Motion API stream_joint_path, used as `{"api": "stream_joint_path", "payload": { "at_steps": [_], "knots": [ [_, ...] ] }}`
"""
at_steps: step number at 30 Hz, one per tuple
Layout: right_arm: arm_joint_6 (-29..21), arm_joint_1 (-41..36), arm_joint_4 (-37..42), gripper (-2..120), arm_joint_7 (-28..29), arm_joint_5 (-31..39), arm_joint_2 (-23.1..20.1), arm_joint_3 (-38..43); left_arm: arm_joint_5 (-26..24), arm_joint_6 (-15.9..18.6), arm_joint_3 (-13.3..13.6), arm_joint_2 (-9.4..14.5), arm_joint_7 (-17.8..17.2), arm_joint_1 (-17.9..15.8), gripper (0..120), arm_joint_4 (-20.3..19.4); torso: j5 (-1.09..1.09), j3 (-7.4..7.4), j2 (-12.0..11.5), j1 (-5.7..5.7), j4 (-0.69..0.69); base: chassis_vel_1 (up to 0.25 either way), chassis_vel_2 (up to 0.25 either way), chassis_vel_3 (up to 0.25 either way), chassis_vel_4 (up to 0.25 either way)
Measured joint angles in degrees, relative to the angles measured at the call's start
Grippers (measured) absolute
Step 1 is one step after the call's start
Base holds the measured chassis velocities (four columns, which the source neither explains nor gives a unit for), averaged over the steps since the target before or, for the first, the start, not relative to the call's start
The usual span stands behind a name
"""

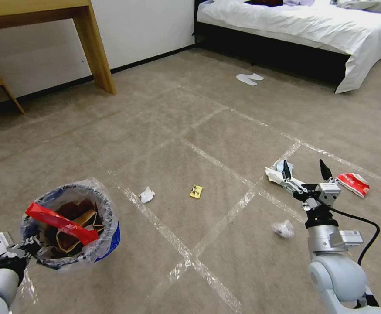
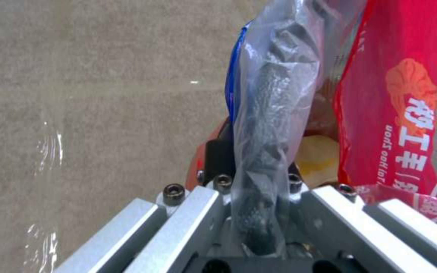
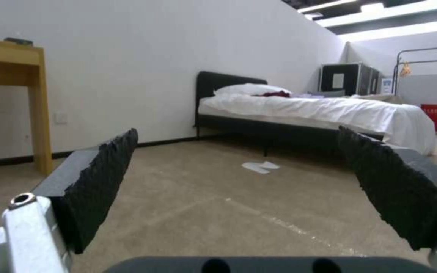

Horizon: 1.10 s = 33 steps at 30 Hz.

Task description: Pick up the trash bin and place the garbage on the floor into it.

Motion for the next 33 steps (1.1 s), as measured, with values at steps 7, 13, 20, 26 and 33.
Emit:
{"api": "stream_joint_path", "payload": {
  "at_steps": [7,13,20,26,33],
  "knots": [
    [-0.21,0.16,-0.08,99,0.08,0.01,-0.04,-0.32,0.02,-0.02,-0.05,0.11,0.01,0.00,0,-0.01,0.00,-0.02,0.00,-0.02,0.00,-0.008,0.005,0.005,-0.004],
    [-0.41,0.32,-0.44,99,0.50,-0.11,-0.05,-0.59,0.03,-0.02,-0.06,0.09,0.01,0.02,0,0.15,0.00,-0.02,0.00,-0.02,0.00,-0.039,0.031,0.040,-0.032],
    [-2.08,0.66,-0.42,98,2.23,0.15,-0.10,-1.09,0.05,-0.10,-0.05,0.17,0.01,-0.04,0,0.53,-0.01,-0.01,0.00,-0.02,0.00,-0.075,0.076,0.069,-0.076],
    [-1.96,1.15,-1.01,99,2.75,0.04,-0.01,-1.40,0.06,-0.14,-0.05,0.45,0.01,-0.20,0,0.99,0.00,-0.01,0.00,-0.02,0.00,-0.029,0.039,0.040,-0.026],
    [-1.55,1.55,-1.43,100,2.90,0.14,0.16,-1.87,0.31,-0.17,-0.01,0.63,0.08,-0.36,0,1.69,0.00,-0.01,0.00,-0.02,0.00,0.000,0.000,0.000,0.000]
  ]
}}
